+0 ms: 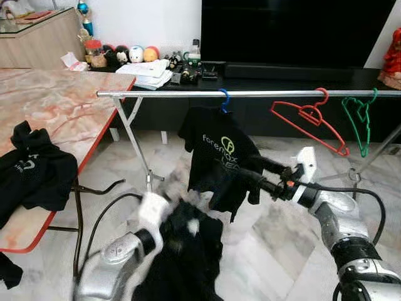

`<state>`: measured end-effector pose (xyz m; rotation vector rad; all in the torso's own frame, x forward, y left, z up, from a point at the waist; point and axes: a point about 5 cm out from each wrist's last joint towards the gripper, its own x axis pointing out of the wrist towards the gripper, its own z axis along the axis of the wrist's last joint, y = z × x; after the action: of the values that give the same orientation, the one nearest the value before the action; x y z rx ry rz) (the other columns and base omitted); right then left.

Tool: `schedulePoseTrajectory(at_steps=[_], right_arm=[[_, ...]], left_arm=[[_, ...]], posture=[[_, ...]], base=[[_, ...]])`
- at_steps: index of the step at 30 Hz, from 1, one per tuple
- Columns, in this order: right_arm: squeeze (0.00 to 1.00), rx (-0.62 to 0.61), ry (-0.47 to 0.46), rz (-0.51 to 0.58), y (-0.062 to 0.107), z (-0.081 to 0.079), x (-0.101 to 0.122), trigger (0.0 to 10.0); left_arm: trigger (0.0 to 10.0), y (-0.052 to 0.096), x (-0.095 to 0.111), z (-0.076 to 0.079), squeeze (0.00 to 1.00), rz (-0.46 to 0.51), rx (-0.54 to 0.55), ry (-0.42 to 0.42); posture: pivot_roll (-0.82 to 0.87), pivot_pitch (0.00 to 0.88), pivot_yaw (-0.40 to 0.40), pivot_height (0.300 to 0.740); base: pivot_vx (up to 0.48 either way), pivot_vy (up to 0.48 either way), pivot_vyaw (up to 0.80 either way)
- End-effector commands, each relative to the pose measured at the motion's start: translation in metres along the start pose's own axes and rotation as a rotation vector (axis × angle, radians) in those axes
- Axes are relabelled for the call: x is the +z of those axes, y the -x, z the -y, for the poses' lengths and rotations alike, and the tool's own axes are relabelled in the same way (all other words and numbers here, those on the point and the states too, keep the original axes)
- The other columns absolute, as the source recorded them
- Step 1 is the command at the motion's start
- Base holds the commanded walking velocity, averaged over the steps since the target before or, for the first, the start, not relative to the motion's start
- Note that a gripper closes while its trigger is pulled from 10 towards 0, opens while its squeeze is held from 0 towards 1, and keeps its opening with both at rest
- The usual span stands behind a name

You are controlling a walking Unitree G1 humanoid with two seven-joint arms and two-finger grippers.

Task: Hang hanger

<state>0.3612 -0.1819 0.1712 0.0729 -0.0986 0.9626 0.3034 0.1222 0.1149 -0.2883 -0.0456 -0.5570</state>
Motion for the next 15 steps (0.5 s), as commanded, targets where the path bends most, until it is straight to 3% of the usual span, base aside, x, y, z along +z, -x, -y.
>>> schedulePoseTrajectory(at_steps=[1, 4, 6, 7, 9, 12, 15], right_arm=[[0.00, 0.007, 0.000, 0.002, 0.001, -0.001, 0.000, 10.0], [0.00, 0.062, -0.003, -0.025, -0.002, -0.006, -0.004, 10.0], [0.00, 0.135, 0.001, -0.063, -0.002, -0.012, -0.008, 10.0], [0.00, 0.135, 0.001, -0.063, -0.002, -0.012, -0.008, 10.0], [0.00, 0.212, 0.012, -0.121, -0.002, -0.019, -0.013, 10.0], [0.00, 0.311, 0.043, -0.234, 0.001, -0.026, -0.022, 10.0], [0.00, 0.382, 0.048, -0.296, 0.004, -0.031, -0.027, 10.0]], left_arm=[[10.0, 0.002, 0.008, -0.004, 0.00, 0.004, -0.028, -0.089], [10.0, 0.003, 0.001, -0.003, 0.00, -0.078, -0.092, -0.113], [10.0, 0.009, -0.014, 0.003, 0.00, -0.240, -0.220, -0.229], [10.0, 0.009, -0.014, 0.003, 0.00, -0.240, -0.220, -0.229], [10.0, 0.016, -0.028, 0.003, 0.00, -0.388, -0.314, -0.338], [10.0, 0.026, -0.039, -0.001, 0.00, -0.529, -0.410, -0.447], [10.0, 0.030, -0.041, -0.002, 0.00, -0.586, -0.450, -0.472]], posture=[[0.04, 0.060, 0.018, 0.740], [0.04, 0.062, 0.018, 0.740], [0.04, 0.063, 0.017, 0.740], [0.04, 0.063, 0.017, 0.740], [0.04, 0.065, 0.015, 0.740], [0.04, 0.067, 0.015, 0.740], [0.04, 0.068, 0.014, 0.740]], base=[[0.000, 0.000, 0.00], [0.000, 0.000, 0.00], [0.000, 0.000, 0.00], [0.000, 0.000, 0.00], [0.000, 0.000, 0.00], [0.000, 0.000, 0.00], [0.000, 0.000, 0.00]])
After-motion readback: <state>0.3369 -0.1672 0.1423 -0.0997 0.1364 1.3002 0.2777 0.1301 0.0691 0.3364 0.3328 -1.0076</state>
